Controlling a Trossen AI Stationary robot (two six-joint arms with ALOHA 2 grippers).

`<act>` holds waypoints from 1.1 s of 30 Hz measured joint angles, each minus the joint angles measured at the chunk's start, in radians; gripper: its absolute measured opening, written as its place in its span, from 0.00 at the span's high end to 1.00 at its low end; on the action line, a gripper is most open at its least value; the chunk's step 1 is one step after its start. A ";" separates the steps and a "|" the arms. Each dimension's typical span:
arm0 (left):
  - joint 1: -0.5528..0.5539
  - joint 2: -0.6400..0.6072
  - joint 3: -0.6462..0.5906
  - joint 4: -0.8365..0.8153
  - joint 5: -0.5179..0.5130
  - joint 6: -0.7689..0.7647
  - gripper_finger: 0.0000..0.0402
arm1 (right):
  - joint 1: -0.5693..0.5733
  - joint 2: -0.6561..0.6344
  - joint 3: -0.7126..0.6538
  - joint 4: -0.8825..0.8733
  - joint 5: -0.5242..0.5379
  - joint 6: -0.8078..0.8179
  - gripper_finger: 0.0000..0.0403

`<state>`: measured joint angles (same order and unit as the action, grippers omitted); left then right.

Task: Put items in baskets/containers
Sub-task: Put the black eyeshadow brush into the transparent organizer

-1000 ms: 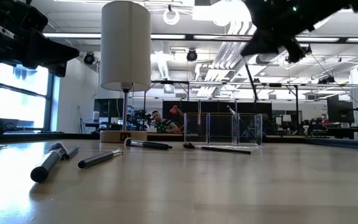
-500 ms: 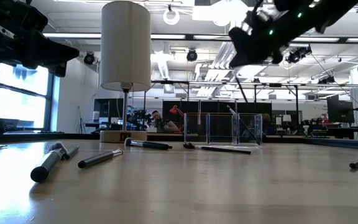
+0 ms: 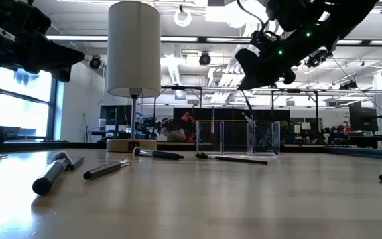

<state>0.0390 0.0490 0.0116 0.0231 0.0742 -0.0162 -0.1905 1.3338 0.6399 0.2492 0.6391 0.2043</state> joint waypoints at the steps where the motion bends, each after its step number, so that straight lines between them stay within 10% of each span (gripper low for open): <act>1: 0.000 0.000 0.000 0.000 0.000 0.000 1.00 | 0.000 0.000 0.000 -0.002 -0.002 -0.001 0.94; 15: 0.000 0.000 0.000 0.000 0.000 0.000 1.00 | 0.035 -0.162 0.000 -0.044 -0.115 0.023 0.72; 23: 0.000 0.000 0.000 0.005 0.000 0.000 1.00 | 0.222 -0.344 0.000 -0.151 -0.121 0.148 0.85; 33: 0.000 0.000 0.000 0.005 0.003 0.000 1.00 | 0.495 -0.290 0.000 -0.504 -0.154 0.735 0.99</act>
<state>0.0387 0.0490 0.0116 0.0284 0.0769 -0.0166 0.3044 1.0435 0.6403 -0.2547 0.4851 0.9395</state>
